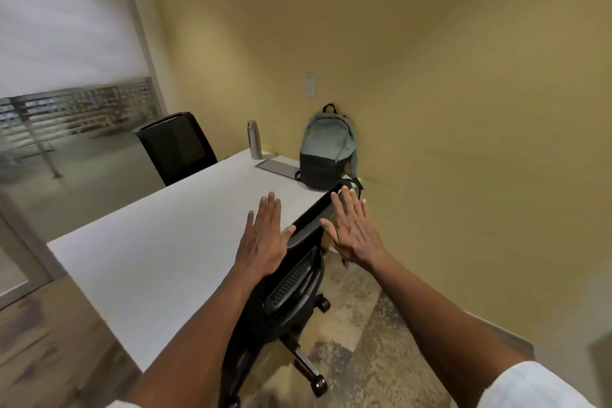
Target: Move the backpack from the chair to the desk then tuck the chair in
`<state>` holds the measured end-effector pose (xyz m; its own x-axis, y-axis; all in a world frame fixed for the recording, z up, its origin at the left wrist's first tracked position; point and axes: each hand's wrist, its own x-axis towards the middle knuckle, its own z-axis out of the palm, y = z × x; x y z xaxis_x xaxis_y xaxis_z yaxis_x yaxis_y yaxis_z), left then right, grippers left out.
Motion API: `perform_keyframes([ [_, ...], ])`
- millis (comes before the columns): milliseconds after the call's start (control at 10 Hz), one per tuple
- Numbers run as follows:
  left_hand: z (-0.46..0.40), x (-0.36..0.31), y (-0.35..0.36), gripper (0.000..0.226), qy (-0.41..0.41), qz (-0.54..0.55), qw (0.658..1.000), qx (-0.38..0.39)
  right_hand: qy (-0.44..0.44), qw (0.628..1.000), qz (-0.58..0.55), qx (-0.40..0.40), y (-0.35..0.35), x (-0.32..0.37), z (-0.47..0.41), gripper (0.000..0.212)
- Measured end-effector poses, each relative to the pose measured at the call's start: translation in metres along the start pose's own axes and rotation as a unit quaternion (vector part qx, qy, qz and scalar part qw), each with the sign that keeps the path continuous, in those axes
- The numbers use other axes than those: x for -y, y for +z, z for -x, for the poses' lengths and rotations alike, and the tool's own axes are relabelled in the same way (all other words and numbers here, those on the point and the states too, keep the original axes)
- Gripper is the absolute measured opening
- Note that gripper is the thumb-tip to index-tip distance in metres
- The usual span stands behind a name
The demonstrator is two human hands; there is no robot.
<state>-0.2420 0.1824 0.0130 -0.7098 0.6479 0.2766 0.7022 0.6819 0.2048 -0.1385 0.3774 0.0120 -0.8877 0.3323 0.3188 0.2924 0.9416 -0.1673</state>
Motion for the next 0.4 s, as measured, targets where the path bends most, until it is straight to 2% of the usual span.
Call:
perform_keyframes([
  [200,0.048,0.011,-0.029,0.068,0.061,0.01,0.998,0.008,0.046,0.999,0.024,-0.015,-0.027,0.051,0.061,0.076],
  [400,0.09,0.01,-0.049,0.068,0.096,0.029,0.995,-0.005,0.063,0.997,0.034,-0.04,-0.046,0.079,0.104,0.088],
])
